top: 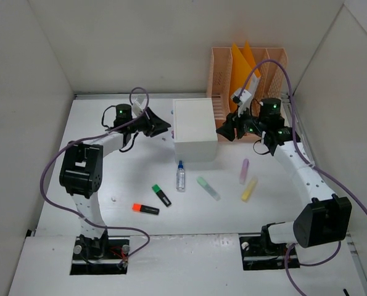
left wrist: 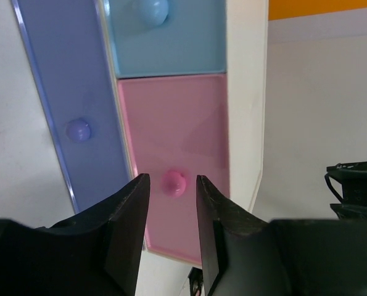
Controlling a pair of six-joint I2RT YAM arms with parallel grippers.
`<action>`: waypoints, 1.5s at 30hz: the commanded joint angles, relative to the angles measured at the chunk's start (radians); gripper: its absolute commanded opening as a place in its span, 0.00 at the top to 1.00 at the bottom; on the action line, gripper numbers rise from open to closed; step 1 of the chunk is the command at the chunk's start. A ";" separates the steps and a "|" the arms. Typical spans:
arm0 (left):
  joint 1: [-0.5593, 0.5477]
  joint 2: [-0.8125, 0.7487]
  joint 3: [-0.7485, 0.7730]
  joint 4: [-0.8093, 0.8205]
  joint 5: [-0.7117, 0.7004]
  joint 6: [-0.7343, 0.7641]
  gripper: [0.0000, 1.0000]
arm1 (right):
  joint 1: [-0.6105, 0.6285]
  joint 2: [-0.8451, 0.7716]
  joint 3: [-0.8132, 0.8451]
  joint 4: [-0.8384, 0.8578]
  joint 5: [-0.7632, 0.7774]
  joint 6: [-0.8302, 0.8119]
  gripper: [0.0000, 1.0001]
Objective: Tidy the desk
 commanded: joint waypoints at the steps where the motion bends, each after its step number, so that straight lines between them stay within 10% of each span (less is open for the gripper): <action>1: -0.004 -0.041 -0.020 0.111 0.034 -0.015 0.68 | -0.005 0.004 0.034 0.052 0.007 -0.005 0.57; 45: -0.041 0.061 -0.118 0.480 0.123 -0.226 0.75 | -0.015 -0.026 -0.009 0.055 0.006 -0.034 0.57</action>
